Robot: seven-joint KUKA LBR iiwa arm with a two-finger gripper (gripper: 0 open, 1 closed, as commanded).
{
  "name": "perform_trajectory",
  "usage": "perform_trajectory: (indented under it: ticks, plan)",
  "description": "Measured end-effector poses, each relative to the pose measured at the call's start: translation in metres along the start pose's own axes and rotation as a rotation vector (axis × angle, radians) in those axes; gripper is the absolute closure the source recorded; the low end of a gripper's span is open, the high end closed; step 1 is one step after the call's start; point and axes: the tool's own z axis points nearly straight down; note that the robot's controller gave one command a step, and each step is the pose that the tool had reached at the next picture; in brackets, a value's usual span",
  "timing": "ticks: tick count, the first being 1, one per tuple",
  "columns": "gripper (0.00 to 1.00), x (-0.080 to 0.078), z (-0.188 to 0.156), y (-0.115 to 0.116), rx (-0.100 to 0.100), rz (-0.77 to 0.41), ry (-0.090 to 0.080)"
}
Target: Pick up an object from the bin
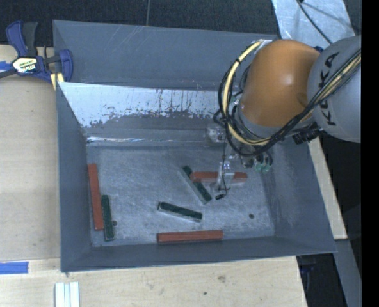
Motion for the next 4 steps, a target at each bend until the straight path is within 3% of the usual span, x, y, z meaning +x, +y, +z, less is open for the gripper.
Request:
perform_trajectory:
  ticks: [1, 2, 3, 4]
  plan:
    - [0.0, -0.024, 0.118, -0.032, 0.0, -0.045, 0.014]
    - [1.0, -0.026, 0.116, -0.032, 0.001, -0.045, -0.001]
    - [1.0, -0.024, 0.117, -0.048, 0.0, -0.198, 0.002]
    - [1.0, -0.015, 0.117, -0.054, 0.0, -0.224, 0.003]
